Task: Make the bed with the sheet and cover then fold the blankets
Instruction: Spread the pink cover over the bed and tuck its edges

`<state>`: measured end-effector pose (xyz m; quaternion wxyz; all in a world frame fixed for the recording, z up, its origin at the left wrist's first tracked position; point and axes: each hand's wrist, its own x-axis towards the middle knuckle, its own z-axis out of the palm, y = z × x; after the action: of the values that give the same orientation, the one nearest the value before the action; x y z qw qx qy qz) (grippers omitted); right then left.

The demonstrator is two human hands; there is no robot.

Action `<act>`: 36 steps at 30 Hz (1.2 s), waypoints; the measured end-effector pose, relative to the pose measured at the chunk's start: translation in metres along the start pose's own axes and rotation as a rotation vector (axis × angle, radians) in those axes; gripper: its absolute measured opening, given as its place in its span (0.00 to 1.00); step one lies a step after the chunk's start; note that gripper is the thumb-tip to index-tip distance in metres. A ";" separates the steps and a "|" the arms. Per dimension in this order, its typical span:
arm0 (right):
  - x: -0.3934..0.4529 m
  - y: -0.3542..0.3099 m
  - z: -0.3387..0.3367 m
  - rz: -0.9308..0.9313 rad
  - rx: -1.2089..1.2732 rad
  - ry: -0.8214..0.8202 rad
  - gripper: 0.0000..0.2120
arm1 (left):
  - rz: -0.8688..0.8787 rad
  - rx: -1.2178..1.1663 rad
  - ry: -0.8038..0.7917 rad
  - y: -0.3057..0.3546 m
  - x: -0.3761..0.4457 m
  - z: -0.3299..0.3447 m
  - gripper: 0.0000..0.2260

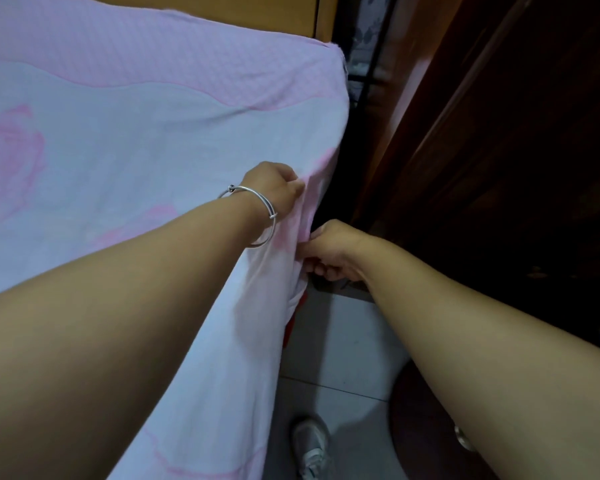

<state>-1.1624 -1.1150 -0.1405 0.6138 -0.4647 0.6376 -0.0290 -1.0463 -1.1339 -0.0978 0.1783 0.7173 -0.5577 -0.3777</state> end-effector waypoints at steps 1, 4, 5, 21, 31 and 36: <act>-0.001 -0.001 -0.003 -0.012 -0.047 0.001 0.15 | 0.004 -0.004 0.003 0.000 0.000 0.001 0.10; -0.004 -0.004 -0.010 -0.029 -0.195 0.014 0.14 | 0.004 -0.026 0.007 0.001 0.001 0.001 0.08; -0.002 -0.004 -0.011 -0.033 -0.295 0.038 0.11 | 0.004 -0.027 0.008 0.001 0.001 0.001 0.07; 0.021 0.017 0.000 0.116 -0.024 0.283 0.10 | 0.071 0.131 -0.024 -0.015 0.002 0.010 0.14; 0.025 0.003 -0.002 0.121 -0.522 0.556 0.17 | 0.103 0.323 -0.131 -0.024 0.002 0.007 0.24; 0.040 -0.014 -0.005 0.159 -0.500 0.460 0.18 | 0.139 0.385 -0.153 -0.033 0.003 -0.001 0.24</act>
<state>-1.1509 -1.1503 -0.1612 0.3215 -0.5307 0.7809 0.0720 -1.0237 -1.1269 -0.1206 0.0205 0.6671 -0.6797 -0.3044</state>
